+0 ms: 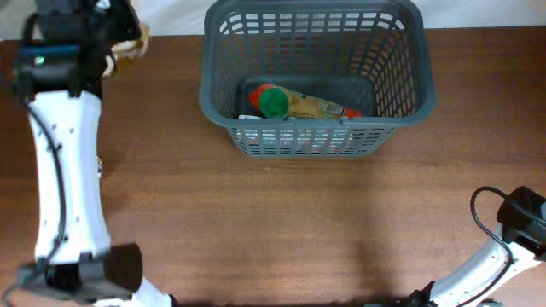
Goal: Pack container
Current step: 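Lift the mushroom bag and lower it into the basket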
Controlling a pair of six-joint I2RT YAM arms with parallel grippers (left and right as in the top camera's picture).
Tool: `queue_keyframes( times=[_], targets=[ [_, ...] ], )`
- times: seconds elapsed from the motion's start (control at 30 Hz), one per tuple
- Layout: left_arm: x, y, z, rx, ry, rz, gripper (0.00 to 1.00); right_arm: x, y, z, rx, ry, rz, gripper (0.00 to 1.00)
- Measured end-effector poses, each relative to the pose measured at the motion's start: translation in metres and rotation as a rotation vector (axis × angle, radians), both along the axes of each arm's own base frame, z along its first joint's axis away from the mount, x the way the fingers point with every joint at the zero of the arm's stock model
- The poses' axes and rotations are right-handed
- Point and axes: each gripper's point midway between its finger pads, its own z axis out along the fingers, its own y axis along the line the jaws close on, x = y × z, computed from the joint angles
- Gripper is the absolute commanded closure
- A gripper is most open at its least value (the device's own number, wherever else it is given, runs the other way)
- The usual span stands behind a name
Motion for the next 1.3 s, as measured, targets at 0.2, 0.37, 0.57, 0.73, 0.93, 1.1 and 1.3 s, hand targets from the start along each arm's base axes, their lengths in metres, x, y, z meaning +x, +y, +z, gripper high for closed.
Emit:
queue_keyframes(
  times=[0.2, 0.37, 0.57, 0.73, 0.93, 1.1, 1.3],
  targets=[
    [-0.011, -0.073, 0.062, 0.038, -0.200, -0.288, 0.98, 0.000, 0.000, 0.000, 0.000, 0.000, 0.000, 0.01],
    [-0.029, -0.153, 0.069, 0.097, -0.258, -0.601, 0.98, 0.000, 0.000, 0.000, 0.000, 0.000, 0.001, 0.01],
    [-0.051, -0.219, 0.064, 0.174, -0.299, -0.830, 0.98, 0.000, 0.000, 0.000, 0.000, 0.000, 0.000, 0.01],
    [-0.053, -0.265, 0.033, 0.221, -0.266, -0.965, 0.98, 0.000, 0.000, 0.000, 0.000, 0.000, 0.000, 0.01],
    [-0.041, -0.312, -0.035, 0.258, -0.154, -1.093, 0.98, 0.000, 0.000, 0.000, 0.000, -0.001, 0.000, 0.01],
    [-0.026, -0.342, -0.109, 0.262, -0.024, -1.163, 0.98, 0.000, 0.000, 0.000, 0.000, 0.000, 0.001, 0.01],
    [-0.014, -0.357, -0.183, 0.257, 0.108, -1.200, 0.01, 0.000, 0.000, 0.000, 0.000, 0.000, 0.000, 0.01]
  ],
)
